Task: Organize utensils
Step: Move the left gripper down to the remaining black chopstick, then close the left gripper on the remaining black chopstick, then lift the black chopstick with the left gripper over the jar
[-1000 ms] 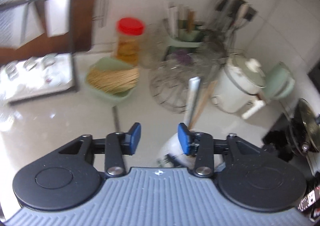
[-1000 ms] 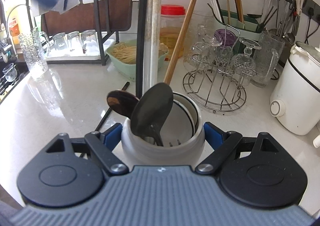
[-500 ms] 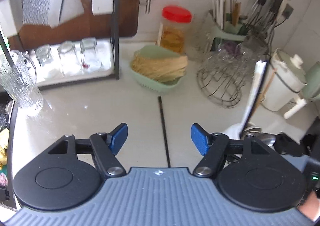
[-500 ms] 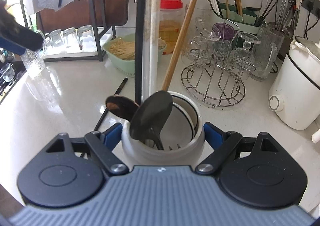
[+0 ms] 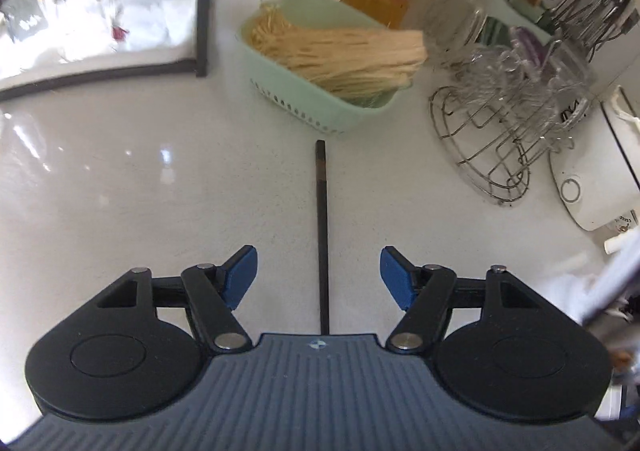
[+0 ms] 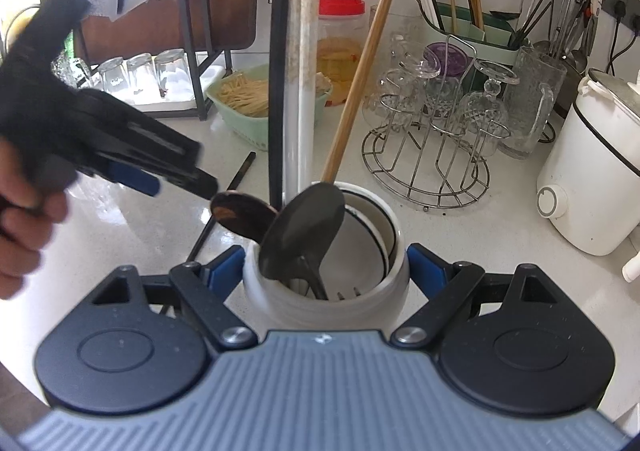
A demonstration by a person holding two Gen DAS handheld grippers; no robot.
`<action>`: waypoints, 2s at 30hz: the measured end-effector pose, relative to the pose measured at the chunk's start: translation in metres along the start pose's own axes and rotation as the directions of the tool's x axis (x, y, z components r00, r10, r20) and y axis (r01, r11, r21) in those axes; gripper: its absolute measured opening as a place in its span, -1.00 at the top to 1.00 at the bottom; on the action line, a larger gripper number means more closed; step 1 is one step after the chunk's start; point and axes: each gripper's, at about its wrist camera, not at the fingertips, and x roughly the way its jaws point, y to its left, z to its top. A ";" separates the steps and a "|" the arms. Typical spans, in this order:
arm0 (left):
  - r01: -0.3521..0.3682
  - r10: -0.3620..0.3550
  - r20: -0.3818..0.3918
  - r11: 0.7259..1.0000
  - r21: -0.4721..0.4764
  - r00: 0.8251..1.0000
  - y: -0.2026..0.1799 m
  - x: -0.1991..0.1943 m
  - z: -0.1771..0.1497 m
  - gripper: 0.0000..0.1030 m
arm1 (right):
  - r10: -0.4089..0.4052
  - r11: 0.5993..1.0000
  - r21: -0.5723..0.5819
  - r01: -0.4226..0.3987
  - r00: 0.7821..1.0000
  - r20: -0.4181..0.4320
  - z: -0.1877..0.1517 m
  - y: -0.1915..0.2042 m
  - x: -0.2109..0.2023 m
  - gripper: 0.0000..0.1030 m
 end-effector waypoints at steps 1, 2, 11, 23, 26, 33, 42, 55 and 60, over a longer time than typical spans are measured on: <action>-0.005 0.005 0.000 1.000 -0.001 1.000 0.000 0.007 0.002 -0.37 | -0.002 1.000 0.002 0.002 1.000 -0.002 0.000 0.000 0.000 -0.74; -0.003 0.003 -0.003 1.000 0.002 1.000 0.001 0.013 0.004 -0.37 | -0.002 1.000 0.002 0.002 1.000 -0.003 0.001 0.000 0.000 -0.74; -0.029 0.026 0.040 0.997 0.070 0.999 -0.010 0.040 0.021 -0.14 | -0.003 1.000 -0.002 0.003 1.000 -0.006 0.001 0.000 0.000 -0.74; -0.109 0.102 0.075 0.989 0.102 0.992 -0.022 0.056 0.045 0.35 | 0.006 1.000 -0.012 -0.006 1.000 0.003 0.000 0.001 0.000 -0.75; -0.108 0.100 0.075 0.988 0.111 0.992 -0.024 0.059 0.047 0.40 | 0.010 1.000 -0.011 -0.010 1.000 0.006 -0.001 0.000 0.000 -0.75; -0.116 0.107 0.064 0.979 0.166 0.992 -0.036 0.060 0.042 0.86 | 0.016 1.000 -0.006 -0.016 1.000 0.007 -0.001 0.000 0.001 -0.75; -0.079 0.074 0.039 0.985 0.153 0.996 -0.035 0.038 0.029 0.87 | 0.021 1.000 -0.016 -0.021 1.000 0.010 0.000 0.000 0.002 -0.75; -0.029 0.020 0.070 0.990 0.139 0.997 -0.036 -0.030 -0.001 0.87 | 0.025 1.000 -0.008 -0.025 1.000 -0.007 0.002 -0.001 0.004 -0.74; -0.011 0.000 0.078 0.990 0.142 0.997 -0.037 -0.048 -0.007 0.87 | 0.023 1.000 0.000 -0.023 1.000 0.009 -0.001 -0.001 0.003 -0.74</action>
